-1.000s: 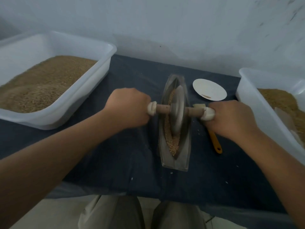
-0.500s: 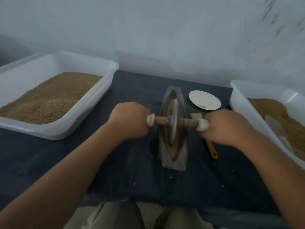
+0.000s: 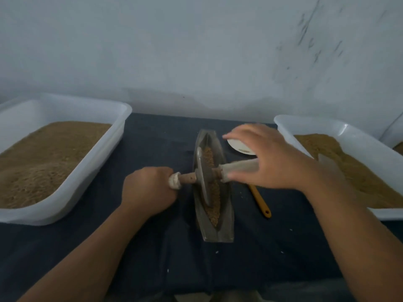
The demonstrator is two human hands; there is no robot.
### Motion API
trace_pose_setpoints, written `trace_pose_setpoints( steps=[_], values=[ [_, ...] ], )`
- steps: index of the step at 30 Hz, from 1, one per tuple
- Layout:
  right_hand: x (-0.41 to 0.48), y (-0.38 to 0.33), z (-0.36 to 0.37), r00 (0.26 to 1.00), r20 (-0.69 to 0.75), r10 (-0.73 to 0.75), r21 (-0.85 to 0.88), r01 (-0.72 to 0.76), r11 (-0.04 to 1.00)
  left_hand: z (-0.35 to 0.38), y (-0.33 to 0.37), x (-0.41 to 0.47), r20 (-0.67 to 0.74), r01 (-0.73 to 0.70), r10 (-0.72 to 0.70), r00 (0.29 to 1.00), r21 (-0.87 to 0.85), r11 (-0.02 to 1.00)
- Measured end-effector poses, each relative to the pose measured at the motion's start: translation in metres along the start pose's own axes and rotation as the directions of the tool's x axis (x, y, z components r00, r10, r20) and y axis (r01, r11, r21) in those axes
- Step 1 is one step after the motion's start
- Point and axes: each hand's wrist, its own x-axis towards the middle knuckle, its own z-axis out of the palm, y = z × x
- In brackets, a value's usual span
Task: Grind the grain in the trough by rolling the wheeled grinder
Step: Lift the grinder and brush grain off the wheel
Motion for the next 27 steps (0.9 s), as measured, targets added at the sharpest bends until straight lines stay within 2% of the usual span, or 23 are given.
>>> trace_pose_setpoints(
  steps=[1, 2, 3, 4, 5, 6, 7, 8, 10, 11, 14, 16, 18, 21, 22, 24, 26, 27],
  values=[
    [-0.009, 0.004, -0.004, 0.980, -0.198, -0.006, 0.096, 0.026, 0.995, -0.001, 0.000, -0.001, -0.010, 0.021, -0.022, 1.000, -0.032, 0.999],
    [-0.018, 0.010, -0.003, 0.917, -0.397, 0.038, 0.162, 0.029, 0.986, -0.001, -0.001, -0.002, -0.024, 0.046, -0.047, 0.999, -0.068, 0.997],
    [-0.027, 0.017, 0.001, 0.837, -0.529, 0.140, 0.238, -0.012, 0.971, -0.003, -0.001, -0.002, -0.036, 0.074, -0.078, 0.996, -0.107, 0.992],
    [-0.034, 0.023, 0.009, 0.772, -0.572, 0.276, 0.316, -0.104, 0.943, -0.004, -0.002, -0.002, -0.043, 0.105, -0.113, 0.993, -0.146, 0.984],
    [-0.038, 0.028, 0.018, 0.750, -0.510, 0.422, 0.394, -0.232, 0.889, -0.006, -0.002, -0.001, -0.040, 0.142, -0.151, 0.988, -0.186, 0.972],
    [-0.042, 0.033, 0.031, 0.756, -0.359, 0.547, 0.418, -0.393, 0.819, -0.007, -0.003, -0.001, -0.028, 0.181, -0.193, 0.981, -0.231, 0.956],
    [-0.045, 0.037, 0.046, 0.765, -0.177, 0.620, 0.352, -0.539, 0.765, -0.008, -0.003, 0.000, -0.013, 0.221, -0.234, 0.972, -0.285, 0.933],
    [-0.048, 0.040, 0.061, 0.773, -0.035, 0.633, 0.206, -0.615, 0.761, -0.009, -0.005, 0.001, -0.002, 0.255, -0.272, 0.962, -0.343, 0.904],
    [-0.051, 0.039, 0.085, 0.822, 0.101, 0.560, -0.070, -0.555, 0.829, -0.008, -0.007, 0.001, 0.007, 0.289, -0.321, 0.947, -0.453, 0.843],
    [-0.051, 0.035, 0.092, 0.852, 0.115, 0.511, -0.124, -0.498, 0.858, -0.008, -0.008, 0.001, 0.011, 0.297, -0.337, 0.941, -0.502, 0.812],
    [-0.049, 0.034, 0.101, 0.898, 0.152, 0.412, -0.102, -0.401, 0.911, -0.007, -0.008, 0.002, 0.047, 0.321, -0.380, 0.924, -0.636, 0.701],
    [-0.051, 0.039, 0.097, 0.901, 0.182, 0.395, 0.055, -0.410, 0.910, -0.005, -0.007, 0.003, 0.077, 0.334, -0.396, 0.915, -0.693, 0.639],
    [-0.055, 0.041, 0.089, 0.909, 0.105, 0.404, 0.317, -0.416, 0.853, -0.004, -0.008, 0.004, 0.095, 0.336, -0.392, 0.915, -0.718, 0.610],
    [-0.061, 0.041, 0.075, 0.932, 0.004, 0.364, 0.613, -0.289, 0.735, -0.003, -0.007, 0.004, 0.107, 0.335, -0.380, 0.919, -0.719, 0.608],
    [-0.061, 0.042, 0.072, 0.951, -0.017, 0.309, 0.637, -0.228, 0.737, -0.002, -0.006, 0.004, 0.111, 0.335, -0.373, 0.921, -0.714, 0.615],
    [-0.056, 0.041, 0.067, 0.959, -0.134, 0.251, 0.507, -0.151, 0.849, -0.002, -0.004, 0.003, 0.116, 0.332, -0.357, 0.927, -0.696, 0.636],
    [-0.041, 0.036, 0.063, 0.914, -0.328, 0.238, 0.353, -0.115, 0.929, -0.001, -0.002, 0.001, 0.113, 0.327, -0.344, 0.932, -0.668, 0.668],
    [-0.031, 0.031, 0.060, 0.878, -0.398, 0.266, 0.364, -0.115, 0.924, 0.000, 0.000, 0.001, 0.108, 0.322, -0.337, 0.935, -0.655, 0.684]
  ],
)
